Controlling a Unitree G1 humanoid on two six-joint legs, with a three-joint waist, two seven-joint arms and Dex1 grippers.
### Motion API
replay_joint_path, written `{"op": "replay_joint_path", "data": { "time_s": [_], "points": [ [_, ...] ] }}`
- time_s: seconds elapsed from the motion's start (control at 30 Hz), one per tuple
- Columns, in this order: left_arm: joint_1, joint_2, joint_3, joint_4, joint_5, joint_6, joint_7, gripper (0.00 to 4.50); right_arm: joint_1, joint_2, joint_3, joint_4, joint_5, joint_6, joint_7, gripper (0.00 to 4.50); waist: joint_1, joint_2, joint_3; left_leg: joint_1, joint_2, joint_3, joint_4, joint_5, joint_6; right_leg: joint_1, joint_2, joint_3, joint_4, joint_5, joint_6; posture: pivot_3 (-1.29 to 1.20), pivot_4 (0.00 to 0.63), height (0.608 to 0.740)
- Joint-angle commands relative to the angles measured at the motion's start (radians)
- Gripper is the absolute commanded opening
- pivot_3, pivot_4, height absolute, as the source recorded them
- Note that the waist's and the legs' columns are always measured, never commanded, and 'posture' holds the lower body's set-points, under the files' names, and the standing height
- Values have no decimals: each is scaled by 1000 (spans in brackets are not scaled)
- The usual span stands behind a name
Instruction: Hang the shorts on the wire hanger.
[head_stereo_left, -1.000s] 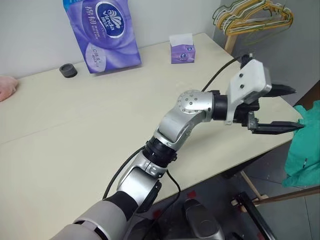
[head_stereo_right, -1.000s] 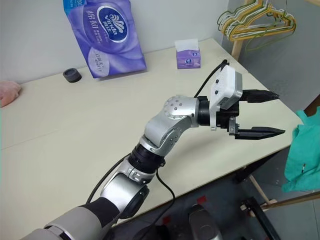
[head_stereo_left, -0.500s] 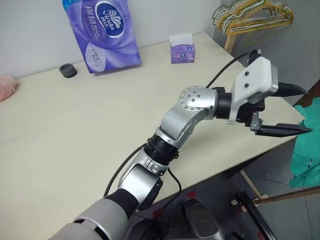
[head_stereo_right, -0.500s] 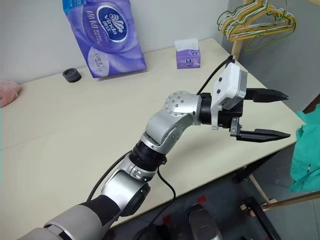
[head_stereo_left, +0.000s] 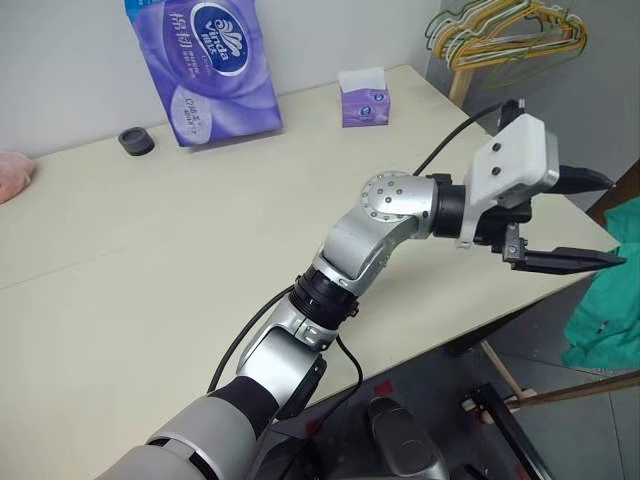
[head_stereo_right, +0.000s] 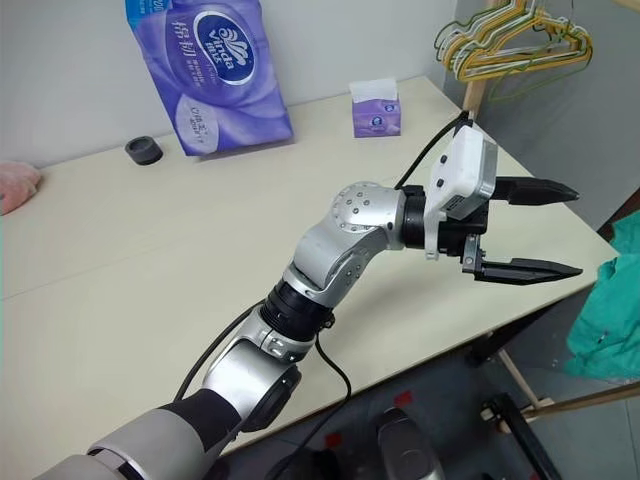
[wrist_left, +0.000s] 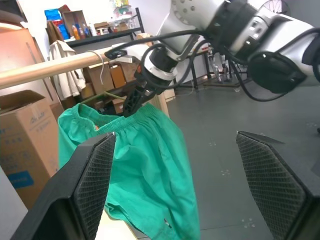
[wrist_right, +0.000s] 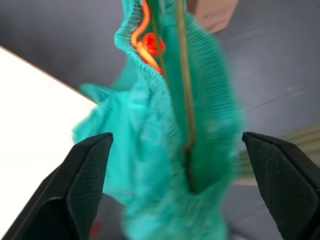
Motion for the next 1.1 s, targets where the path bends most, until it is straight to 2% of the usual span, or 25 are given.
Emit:
{"op": "replay_joint_path", "data": {
  "time_s": [0.03, 0.07, 0.1, 0.23, 0.37, 0.43, 0.5, 0.6, 0.63, 0.73, 0.83, 0.93, 1.0, 1.1],
  "points": [
    [-18, -14, 1, -13, 0, -16, 3, 4082, 63, -55, -95, -210, -19, 13, 83, 4464, 0, 2, -1, 0, 0, 0, 0, 0, 0, 0, 0, 0, 0, 0, 0, -379, 191, 740],
    [-16, -9, 1, -13, 1, -17, 2, 4082, 119, -77, -102, -253, -46, -20, 127, 4464, 0, 3, -2, 0, 0, 0, 0, 0, 0, 0, 0, 0, 0, 0, 0, -382, 187, 740],
    [-13, -1, 2, -12, 5, -18, 1, 4082, 92, -81, -98, -270, -31, -4, 131, 4464, -1, 3, -2, 0, 0, 0, 0, 0, 0, 0, 0, 0, 0, 0, 0, -384, 183, 740],
    [2, 34, 5, 1, 38, -35, 16, 4082, 140, -97, -52, -411, -56, -117, 189, 4464, -7, 5, -3, 0, 0, 0, 0, 0, 0, 0, 0, 0, 0, 0, 1, -373, 168, 740],
    [47, 96, 14, -5, 99, -42, 83, 4082, 134, 24, 41, -663, -20, -209, 175, 4464, -10, 4, -5, 0, 1, 0, 1, 0, 0, 0, 0, 0, 1, 1, 2, -355, 158, 740],
    [83, 136, 24, -18, 119, -29, 113, 4082, 93, 162, 106, -778, 17, -216, 135, 4464, -6, 4, -6, 0, 1, -1, 2, 0, 0, 0, 0, -1, 2, 2, 3, -332, 154, 740],
    [126, 186, 51, -30, 148, -1, 175, 4082, 67, 368, 182, -879, 28, -231, 59, 4464, -2, 4, -9, 0, 1, -2, 2, 1, -1, 0, 0, -1, 3, 2, 4, -279, 144, 740],
    [210, 253, 127, -57, 219, 38, 362, 4082, 118, 654, 366, -965, -45, -415, -65, 4464, 16, 0, -14, -1, 2, -5, 4, 1, -2, -2, -1, -2, 6, 3, 5, -237, 134, 740],
    [244, 268, 161, -75, 238, 60, 432, 4082, 139, 723, 430, -958, -94, -532, -92, 4464, 26, 1, -15, -2, 2, -4, 4, 1, -2, -4, -2, -2, 8, 3, 5, -223, 133, 740],
    [324, 276, 249, -124, 274, 125, 615, 4082, 186, 840, 582, -884, -231, -832, -122, 4464, 72, 1, -17, -12, -1, -4, 6, 6, -9, -23, -6, -2, 22, 6, -1, -156, 120, 740],
    [489, 261, 361, -233, 330, 145, 834, 4082, 192, 1015, 705, -733, -294, -1067, -156, 4464, 113, -13, -30, -19, -1, -7, 8, 10, -15, -33, -8, -5, 30, 7, -2, -119, 113, 740],
    [591, 247, 373, -292, 400, 140, 962, 4082, 190, 1108, 726, -616, -290, -1180, -125, 4464, 161, -17, -35, -18, 0, -9, 6, 11, -16, -34, -7, -8, 32, 7, -2, -38, 101, 740],
    [667, 221, 376, -337, 377, 140, 974, 4082, 183, 1171, 716, -535, -272, -1237, -123, 4464, 206, -21, -39, -19, -2, -10, 7, 11, -16, -33, -10, -10, 32, 8, -4, -4, 94, 740],
    [733, 199, 372, -366, 363, 116, 989, 4082, 173, 1211, 709, -454, -278, -1301, -108, 4464, 268, -28, -49, -19, -3, -12, 8, 12, -15, -32, -12, -13, 32, 10, -8, 24, 89, 740]
  ]
}}
